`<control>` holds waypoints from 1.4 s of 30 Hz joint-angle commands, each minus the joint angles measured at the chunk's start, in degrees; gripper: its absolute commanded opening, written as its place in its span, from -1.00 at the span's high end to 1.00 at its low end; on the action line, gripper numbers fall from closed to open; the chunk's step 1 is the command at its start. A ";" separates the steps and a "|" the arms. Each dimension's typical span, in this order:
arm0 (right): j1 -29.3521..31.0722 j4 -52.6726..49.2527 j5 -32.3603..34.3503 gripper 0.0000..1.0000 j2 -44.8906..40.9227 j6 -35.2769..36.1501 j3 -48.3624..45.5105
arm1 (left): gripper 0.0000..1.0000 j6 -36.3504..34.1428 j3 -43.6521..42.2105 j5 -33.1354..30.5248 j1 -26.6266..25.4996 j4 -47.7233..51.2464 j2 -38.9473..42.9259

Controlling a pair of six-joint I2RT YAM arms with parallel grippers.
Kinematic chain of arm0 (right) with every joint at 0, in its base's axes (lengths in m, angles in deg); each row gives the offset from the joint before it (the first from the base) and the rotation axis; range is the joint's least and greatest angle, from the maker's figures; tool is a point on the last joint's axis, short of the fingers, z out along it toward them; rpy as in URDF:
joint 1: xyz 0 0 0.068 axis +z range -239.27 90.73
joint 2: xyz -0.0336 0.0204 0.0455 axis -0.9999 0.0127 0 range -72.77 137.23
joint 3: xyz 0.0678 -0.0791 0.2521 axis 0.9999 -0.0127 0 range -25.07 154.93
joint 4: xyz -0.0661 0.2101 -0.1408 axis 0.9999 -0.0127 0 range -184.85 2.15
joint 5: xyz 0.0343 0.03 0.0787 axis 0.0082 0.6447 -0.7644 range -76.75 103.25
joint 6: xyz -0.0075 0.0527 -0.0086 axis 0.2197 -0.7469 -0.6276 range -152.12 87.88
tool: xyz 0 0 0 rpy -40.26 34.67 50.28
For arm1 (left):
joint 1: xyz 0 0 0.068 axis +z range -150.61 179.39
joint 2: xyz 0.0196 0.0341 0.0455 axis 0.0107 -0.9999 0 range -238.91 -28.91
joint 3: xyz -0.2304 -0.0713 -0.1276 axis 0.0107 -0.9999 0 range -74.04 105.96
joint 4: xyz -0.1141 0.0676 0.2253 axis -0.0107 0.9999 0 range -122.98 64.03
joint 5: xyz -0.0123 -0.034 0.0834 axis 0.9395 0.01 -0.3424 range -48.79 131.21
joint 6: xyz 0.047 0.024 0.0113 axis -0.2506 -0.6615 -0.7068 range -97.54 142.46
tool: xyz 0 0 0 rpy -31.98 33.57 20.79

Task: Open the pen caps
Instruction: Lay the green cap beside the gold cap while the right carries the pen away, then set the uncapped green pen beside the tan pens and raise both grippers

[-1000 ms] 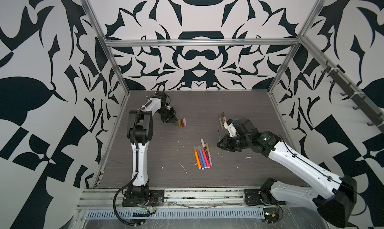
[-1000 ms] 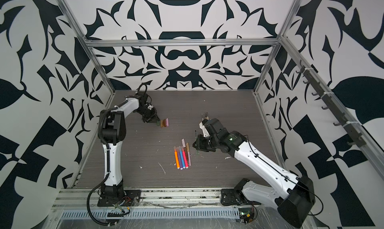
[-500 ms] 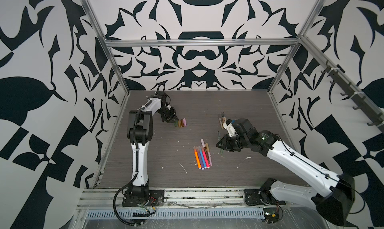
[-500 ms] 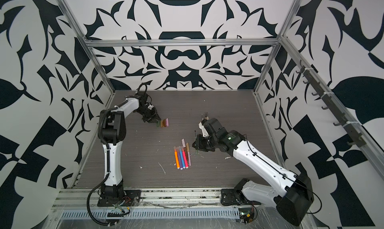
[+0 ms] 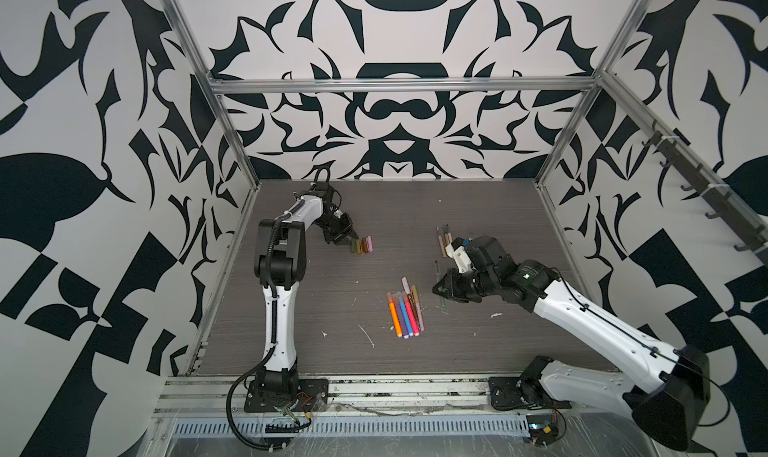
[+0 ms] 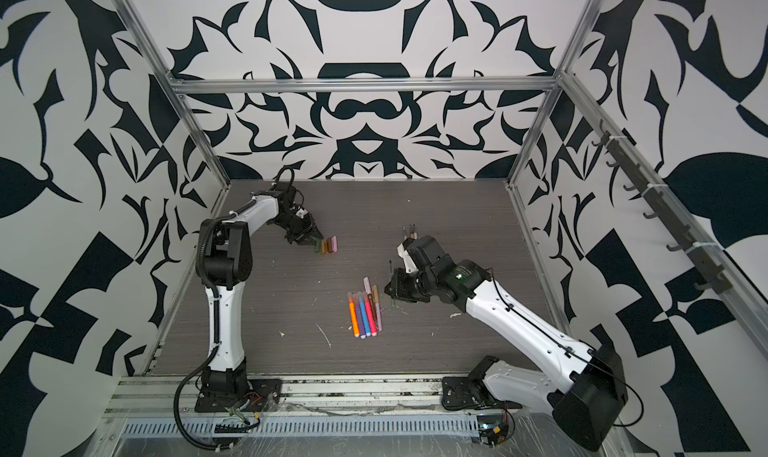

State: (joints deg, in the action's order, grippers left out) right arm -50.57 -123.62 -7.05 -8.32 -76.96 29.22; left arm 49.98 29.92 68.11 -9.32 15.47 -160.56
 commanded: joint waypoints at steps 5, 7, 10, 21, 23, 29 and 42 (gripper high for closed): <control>-0.10 1.66 -0.01 1.00 -0.97 0.89 1.71 | 0.31 1.00 -1.50 0.19 -0.25 1.24 3.21; -0.07 1.83 0.07 1.00 -1.24 0.63 1.45 | 0.30 1.46 -2.28 0.28 -0.25 1.15 3.92; -0.11 2.35 0.08 1.00 -1.45 0.27 1.10 | 0.31 1.96 -3.77 0.40 -0.51 0.51 5.33; -0.11 3.17 -0.57 1.00 -0.08 0.26 1.57 | 0.30 3.58 -5.55 1.30 -1.35 -0.71 9.22; -0.10 3.12 -0.92 1.00 0.38 0.53 2.03 | 0.30 3.58 -5.69 1.28 -1.40 -0.65 9.22; -0.11 2.99 -1.49 1.00 1.47 1.16 3.27 | 0.30 3.52 -6.61 1.09 -1.40 -0.84 9.06; -0.10 1.22 -2.11 1.00 2.29 2.38 4.76 | 0.29 3.58 -5.20 1.38 -1.40 -1.31 6.35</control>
State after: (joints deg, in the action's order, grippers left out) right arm -50.57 -122.48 -8.62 -5.92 -75.60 31.45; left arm 53.13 24.54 68.54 -10.66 13.37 -153.06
